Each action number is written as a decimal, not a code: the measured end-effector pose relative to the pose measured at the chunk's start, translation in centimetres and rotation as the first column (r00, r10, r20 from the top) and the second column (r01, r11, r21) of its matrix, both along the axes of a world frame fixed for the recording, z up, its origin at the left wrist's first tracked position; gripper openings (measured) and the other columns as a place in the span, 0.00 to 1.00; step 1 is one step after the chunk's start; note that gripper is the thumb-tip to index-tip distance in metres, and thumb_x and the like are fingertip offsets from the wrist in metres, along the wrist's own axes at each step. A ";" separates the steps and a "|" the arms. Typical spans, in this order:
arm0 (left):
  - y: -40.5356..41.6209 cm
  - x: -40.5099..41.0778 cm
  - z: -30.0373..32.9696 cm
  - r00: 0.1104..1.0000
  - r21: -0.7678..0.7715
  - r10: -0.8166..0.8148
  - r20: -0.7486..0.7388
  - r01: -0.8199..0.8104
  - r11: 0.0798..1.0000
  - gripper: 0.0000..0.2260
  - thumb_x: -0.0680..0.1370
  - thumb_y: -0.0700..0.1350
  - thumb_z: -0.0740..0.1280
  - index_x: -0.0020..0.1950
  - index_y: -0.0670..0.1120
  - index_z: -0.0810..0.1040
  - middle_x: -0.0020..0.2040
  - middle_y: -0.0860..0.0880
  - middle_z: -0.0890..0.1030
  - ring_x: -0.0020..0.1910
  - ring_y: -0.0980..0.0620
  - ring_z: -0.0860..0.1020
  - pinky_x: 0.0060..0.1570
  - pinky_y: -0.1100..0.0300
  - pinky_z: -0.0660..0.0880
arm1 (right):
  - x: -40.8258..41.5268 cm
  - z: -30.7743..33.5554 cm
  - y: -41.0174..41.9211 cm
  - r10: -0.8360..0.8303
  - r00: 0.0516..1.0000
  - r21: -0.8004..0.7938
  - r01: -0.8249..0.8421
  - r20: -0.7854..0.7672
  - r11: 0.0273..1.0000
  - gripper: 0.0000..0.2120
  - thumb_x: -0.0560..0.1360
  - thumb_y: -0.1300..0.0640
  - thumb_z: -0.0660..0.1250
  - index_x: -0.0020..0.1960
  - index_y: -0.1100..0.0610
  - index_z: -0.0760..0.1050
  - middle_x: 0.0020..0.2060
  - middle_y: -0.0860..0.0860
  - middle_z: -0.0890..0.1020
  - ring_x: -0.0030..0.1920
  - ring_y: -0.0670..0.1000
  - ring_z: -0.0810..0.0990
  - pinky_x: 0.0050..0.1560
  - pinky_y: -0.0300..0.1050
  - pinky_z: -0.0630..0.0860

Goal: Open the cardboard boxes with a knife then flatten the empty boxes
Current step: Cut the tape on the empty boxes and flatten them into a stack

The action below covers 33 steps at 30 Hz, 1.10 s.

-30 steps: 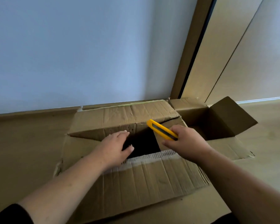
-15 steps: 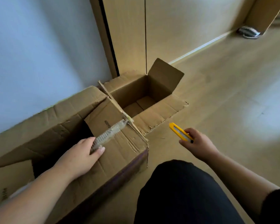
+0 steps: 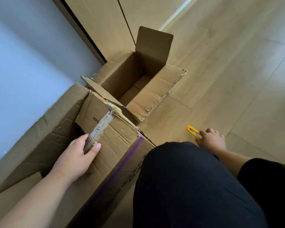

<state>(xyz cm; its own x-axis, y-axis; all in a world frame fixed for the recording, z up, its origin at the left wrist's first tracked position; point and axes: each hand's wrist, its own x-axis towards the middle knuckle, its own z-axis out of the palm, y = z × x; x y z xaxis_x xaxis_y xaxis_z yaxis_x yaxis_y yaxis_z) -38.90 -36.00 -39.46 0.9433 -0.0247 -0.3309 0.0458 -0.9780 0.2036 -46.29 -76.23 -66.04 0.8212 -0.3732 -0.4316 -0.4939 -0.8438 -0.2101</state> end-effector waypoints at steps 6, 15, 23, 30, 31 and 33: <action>0.2 -0.1 0.4 1.000 -0.008 -0.010 -0.009 0.010 1.000 0.31 0.74 0.68 0.60 0.73 0.54 0.69 0.67 0.54 0.75 0.64 0.53 0.75 0.64 0.49 0.74 | -0.8 -2.6 0.3 -0.037 0.998 -0.029 0.035 -0.058 0.999 0.17 0.78 0.41 0.60 0.63 0.49 0.72 0.61 0.51 0.78 0.63 0.55 0.74 0.60 0.51 0.67; 0.1 -0.6 0.8 1.000 -0.024 0.019 -0.021 -0.019 1.000 0.31 0.75 0.67 0.63 0.74 0.54 0.68 0.68 0.54 0.75 0.63 0.54 0.75 0.64 0.48 0.74 | -1.9 -3.9 1.6 -0.081 0.990 0.002 0.081 -0.116 0.997 0.13 0.79 0.47 0.59 0.60 0.51 0.71 0.61 0.53 0.76 0.62 0.56 0.75 0.59 0.51 0.67; 2.3 -2.3 1.7 0.994 -0.046 0.104 -0.025 -0.105 0.993 0.37 0.75 0.62 0.68 0.79 0.50 0.61 0.75 0.50 0.67 0.71 0.51 0.69 0.69 0.53 0.68 | 1.0 0.5 2.2 -0.061 0.998 0.072 0.062 -0.010 0.995 0.25 0.78 0.37 0.61 0.68 0.51 0.70 0.63 0.53 0.76 0.61 0.56 0.76 0.59 0.52 0.70; 10.7 -5.8 3.3 0.956 -0.025 0.249 -0.156 -0.256 0.966 0.34 0.72 0.64 0.70 0.74 0.52 0.68 0.64 0.51 0.76 0.59 0.54 0.76 0.55 0.59 0.72 | 8.5 16.5 8.0 0.229 0.880 0.187 -0.330 0.416 0.926 0.13 0.78 0.40 0.61 0.50 0.48 0.77 0.44 0.47 0.80 0.42 0.49 0.79 0.42 0.51 0.80; 11.9 -6.2 3.5 0.948 -0.013 0.261 -0.183 -0.268 0.963 0.32 0.72 0.64 0.71 0.72 0.53 0.70 0.63 0.51 0.77 0.59 0.54 0.76 0.55 0.59 0.73 | 9.4 19.2 9.4 0.288 0.850 0.204 -0.408 0.441 0.890 0.11 0.78 0.41 0.62 0.50 0.47 0.77 0.43 0.46 0.79 0.42 0.47 0.78 0.43 0.50 0.80; 14.2 -6.9 3.8 0.941 -0.003 0.270 -0.203 -0.276 0.961 0.27 0.69 0.67 0.72 0.63 0.57 0.75 0.58 0.54 0.78 0.54 0.56 0.77 0.53 0.58 0.74 | 10.9 24.0 12.4 0.387 0.785 0.236 -0.543 0.483 0.806 0.09 0.77 0.43 0.66 0.52 0.46 0.76 0.45 0.43 0.78 0.44 0.44 0.77 0.43 0.43 0.77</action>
<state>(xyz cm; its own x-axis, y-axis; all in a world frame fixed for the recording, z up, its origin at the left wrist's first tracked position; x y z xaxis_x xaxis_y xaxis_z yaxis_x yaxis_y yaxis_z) -45.82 -21.81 -35.66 0.8304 0.2112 -0.5156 0.3529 -0.9155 0.1933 -35.43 -63.79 -42.05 0.9760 0.2108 -0.0550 0.1332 -0.7771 -0.6151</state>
